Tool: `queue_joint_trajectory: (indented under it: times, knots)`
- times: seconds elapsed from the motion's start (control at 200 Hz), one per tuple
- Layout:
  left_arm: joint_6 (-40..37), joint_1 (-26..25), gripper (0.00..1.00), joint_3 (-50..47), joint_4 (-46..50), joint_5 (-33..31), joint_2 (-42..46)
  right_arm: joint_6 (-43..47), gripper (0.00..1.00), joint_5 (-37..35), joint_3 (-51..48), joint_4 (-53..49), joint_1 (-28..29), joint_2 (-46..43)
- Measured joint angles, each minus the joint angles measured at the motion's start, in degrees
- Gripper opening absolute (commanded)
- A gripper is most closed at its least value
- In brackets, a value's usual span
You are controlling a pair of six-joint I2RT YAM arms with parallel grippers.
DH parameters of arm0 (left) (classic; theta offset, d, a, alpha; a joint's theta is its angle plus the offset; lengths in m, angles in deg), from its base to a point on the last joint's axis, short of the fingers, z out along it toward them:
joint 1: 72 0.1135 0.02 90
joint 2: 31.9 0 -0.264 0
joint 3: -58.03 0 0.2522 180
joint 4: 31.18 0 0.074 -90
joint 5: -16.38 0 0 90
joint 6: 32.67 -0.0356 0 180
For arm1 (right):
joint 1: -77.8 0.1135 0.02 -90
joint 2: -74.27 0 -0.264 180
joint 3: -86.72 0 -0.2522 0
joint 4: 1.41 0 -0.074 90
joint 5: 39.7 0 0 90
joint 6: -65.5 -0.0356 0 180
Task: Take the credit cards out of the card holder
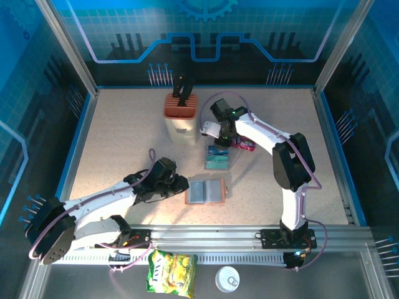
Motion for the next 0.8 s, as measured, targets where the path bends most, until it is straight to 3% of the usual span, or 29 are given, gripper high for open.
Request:
queue_joint_trajectory:
  times: [0.59, 0.8]
  knots:
    - [1.01, 0.0, 0.27, -1.25, -0.44, 0.0, 0.96, -0.98, 0.4, 0.02, 2.62, -0.55, -0.04, 0.11]
    - [1.01, 0.0, 0.27, -1.25, -1.51, 0.02, 0.48, -5.49, 0.39, 2.01, -1.75, -0.42, 0.9, -4.0]
